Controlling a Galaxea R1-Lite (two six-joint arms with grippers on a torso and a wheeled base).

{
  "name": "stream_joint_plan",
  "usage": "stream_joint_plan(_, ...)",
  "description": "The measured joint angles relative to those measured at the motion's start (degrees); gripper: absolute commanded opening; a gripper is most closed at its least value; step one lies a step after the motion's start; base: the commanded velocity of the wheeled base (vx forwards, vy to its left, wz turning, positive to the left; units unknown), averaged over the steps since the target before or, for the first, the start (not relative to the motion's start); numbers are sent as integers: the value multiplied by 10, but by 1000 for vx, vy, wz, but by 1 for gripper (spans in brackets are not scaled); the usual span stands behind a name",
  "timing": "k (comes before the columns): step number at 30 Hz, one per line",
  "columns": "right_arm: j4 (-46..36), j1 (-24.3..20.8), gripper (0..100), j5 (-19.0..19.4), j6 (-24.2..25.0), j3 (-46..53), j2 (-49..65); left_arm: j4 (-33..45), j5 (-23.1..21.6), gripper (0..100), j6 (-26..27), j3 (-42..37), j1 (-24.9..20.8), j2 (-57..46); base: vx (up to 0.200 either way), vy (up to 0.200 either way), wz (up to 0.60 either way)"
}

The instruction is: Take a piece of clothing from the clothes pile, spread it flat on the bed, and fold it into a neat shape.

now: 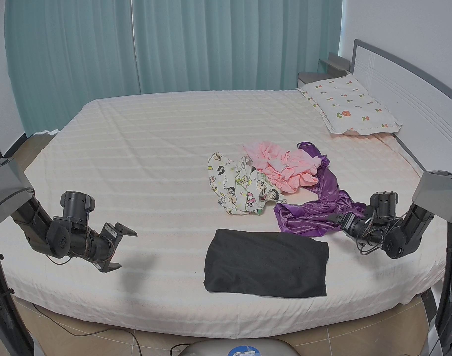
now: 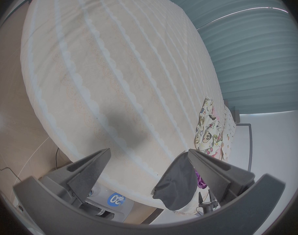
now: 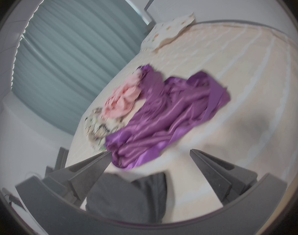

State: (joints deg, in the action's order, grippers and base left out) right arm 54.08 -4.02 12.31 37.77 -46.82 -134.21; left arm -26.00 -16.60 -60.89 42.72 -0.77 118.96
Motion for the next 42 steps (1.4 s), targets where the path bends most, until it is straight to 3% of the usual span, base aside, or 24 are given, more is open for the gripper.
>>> stream_joint_plan(8, -11, -45, 100, -1, -9, 4, -30, 0, 0, 100, 0, 0, 0, 1, 0, 0, 0)
stream_joint_plan(17, -11, -55, 100, 3, -10, -1, -48, 0, 0, 100, 0, 0, 0, 1, 0, 0, 0)
stream_joint_plan(18, -11, -56, 0, 3, -10, -3, -50, 0, 0, 100, 0, 0, 0, 1, 0, 0, 0)
stream_joint_plan(42, 0, -41, 0, -1, 36, -64, -69, 0, 0, 100, 0, 1, 0, 1, 0, 0, 0)
